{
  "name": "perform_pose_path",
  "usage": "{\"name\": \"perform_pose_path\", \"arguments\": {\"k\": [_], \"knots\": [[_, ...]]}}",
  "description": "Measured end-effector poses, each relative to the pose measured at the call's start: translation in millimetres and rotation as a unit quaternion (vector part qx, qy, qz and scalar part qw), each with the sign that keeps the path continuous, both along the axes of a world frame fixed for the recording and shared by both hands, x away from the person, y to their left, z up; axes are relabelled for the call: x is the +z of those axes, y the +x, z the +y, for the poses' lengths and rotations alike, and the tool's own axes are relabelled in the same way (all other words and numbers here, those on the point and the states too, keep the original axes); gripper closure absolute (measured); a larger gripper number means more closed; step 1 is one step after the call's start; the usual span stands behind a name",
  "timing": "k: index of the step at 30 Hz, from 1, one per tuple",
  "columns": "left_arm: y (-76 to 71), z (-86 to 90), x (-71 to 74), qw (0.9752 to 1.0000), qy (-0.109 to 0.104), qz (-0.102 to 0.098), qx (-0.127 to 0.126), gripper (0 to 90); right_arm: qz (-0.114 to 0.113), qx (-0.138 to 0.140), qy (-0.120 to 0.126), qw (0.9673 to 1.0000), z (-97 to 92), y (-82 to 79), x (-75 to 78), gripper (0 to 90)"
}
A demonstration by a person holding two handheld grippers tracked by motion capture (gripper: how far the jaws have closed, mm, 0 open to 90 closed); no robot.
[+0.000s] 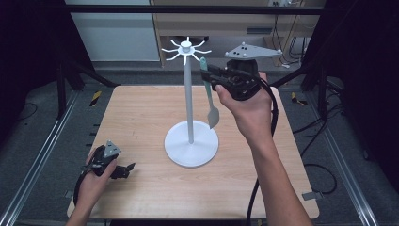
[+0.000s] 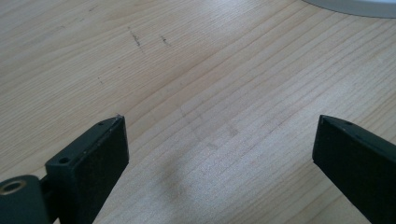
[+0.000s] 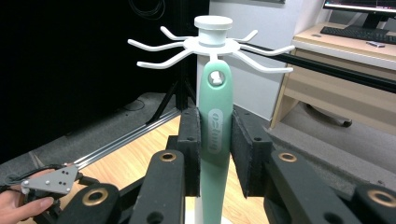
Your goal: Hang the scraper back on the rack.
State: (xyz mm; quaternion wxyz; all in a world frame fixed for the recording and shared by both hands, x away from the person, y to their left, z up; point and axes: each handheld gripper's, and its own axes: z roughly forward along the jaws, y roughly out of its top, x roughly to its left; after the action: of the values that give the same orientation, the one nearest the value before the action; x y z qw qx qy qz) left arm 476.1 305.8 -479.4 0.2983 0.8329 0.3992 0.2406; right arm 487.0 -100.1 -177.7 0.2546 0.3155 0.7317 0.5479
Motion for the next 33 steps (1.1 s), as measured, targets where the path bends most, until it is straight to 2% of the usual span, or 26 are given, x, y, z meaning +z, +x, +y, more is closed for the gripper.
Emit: {"name": "perform_pose_path", "arguments": {"k": [17, 33], "knots": [[0.2, 0.2, -0.1, 1.0000, -0.001, 0.000, 0.000, 3.4, 0.008, -0.002, -0.004, 1.0000, 6.0, 8.5, -2.7, 74.4], [-0.5, -1.1, -0.6, 1.0000, 0.003, 0.002, -0.002, 3.4, 0.004, -0.007, -0.003, 1.0000, 7.3, 7.5, -6.0, 74.2]]}}
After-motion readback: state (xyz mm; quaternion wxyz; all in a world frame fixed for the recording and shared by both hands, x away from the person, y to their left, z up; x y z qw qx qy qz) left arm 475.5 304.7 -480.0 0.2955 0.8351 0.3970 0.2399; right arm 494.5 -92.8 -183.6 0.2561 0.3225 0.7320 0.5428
